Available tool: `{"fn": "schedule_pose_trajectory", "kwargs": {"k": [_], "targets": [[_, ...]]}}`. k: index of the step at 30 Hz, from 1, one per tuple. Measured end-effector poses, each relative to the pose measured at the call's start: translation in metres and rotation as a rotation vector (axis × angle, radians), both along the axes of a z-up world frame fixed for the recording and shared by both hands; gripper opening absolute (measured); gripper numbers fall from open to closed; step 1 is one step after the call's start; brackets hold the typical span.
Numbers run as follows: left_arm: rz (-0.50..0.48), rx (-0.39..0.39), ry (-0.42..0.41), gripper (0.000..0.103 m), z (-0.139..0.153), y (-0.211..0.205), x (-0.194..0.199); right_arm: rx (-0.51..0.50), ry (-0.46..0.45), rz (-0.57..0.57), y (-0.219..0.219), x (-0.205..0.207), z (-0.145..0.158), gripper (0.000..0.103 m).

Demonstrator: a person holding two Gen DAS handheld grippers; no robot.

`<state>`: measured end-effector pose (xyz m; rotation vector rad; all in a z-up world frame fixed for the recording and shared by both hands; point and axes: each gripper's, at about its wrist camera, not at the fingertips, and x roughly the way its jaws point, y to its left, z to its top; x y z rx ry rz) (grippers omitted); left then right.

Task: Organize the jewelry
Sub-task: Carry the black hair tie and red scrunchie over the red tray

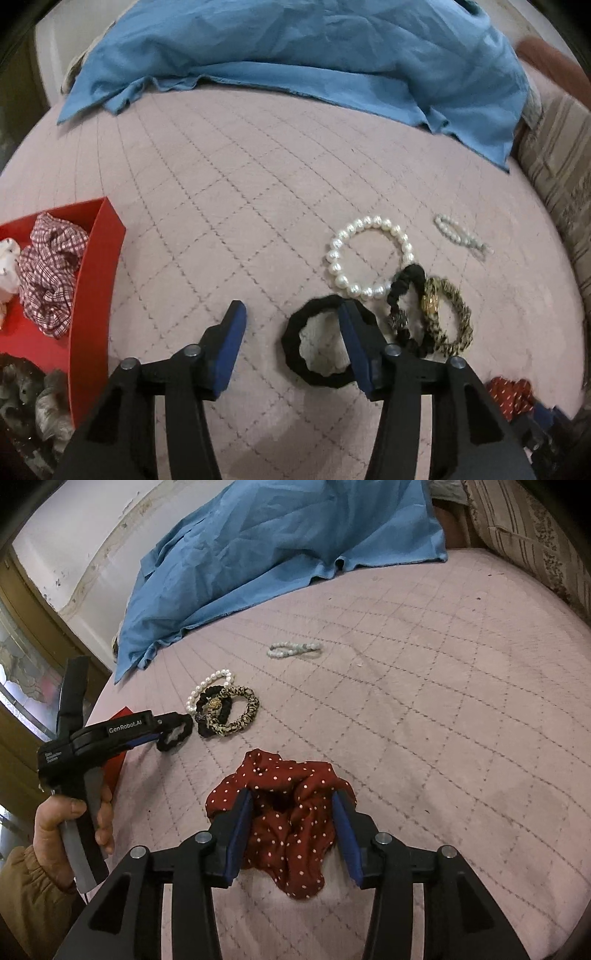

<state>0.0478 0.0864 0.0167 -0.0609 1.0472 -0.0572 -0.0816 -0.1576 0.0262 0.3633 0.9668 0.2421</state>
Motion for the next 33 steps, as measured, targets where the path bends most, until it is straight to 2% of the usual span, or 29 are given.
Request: {"fn": "schedule_pose_trajectory", "kwargs": {"k": [1,2,3,4,7,13,19,23,26,33], "targets": [[-0.016,0.033,-0.003,0.043,-0.001,-0.005,-0.003,0.0,0.003,0.004,0.001,0.001,-0.001,0.047],[-0.026,0.06,-0.007,0.035,-0.001,-0.008,-0.005,-0.005,0.007,0.008,0.003,0.003,-0.002,0.034],[-0.04,0.072,-0.01,0.019,-0.001,-0.012,-0.008,-0.013,0.009,0.013,0.005,0.003,-0.003,0.02],[-0.054,0.059,-0.004,0.008,0.0,-0.013,-0.011,-0.017,0.015,0.018,0.006,0.004,-0.003,0.016],[-0.055,-0.015,0.009,0.007,0.006,-0.01,-0.018,-0.01,0.012,0.016,0.006,0.001,-0.001,0.014],[-0.04,-0.107,-0.008,0.007,0.024,-0.002,-0.042,0.002,-0.005,-0.003,0.002,-0.007,0.012,0.013],[-0.005,-0.222,-0.062,0.007,0.06,0.022,-0.078,0.004,-0.042,0.008,0.009,-0.016,0.032,0.013],[0.039,-0.238,-0.118,0.007,0.081,0.044,-0.105,0.008,-0.063,0.031,0.019,-0.022,0.045,0.013],[0.096,-0.215,-0.148,0.008,0.09,0.07,-0.125,0.009,-0.071,0.049,0.028,-0.026,0.052,0.013],[0.278,-0.154,-0.171,0.008,0.091,0.148,-0.154,-0.008,-0.078,0.116,0.059,-0.03,0.063,0.013]]}}
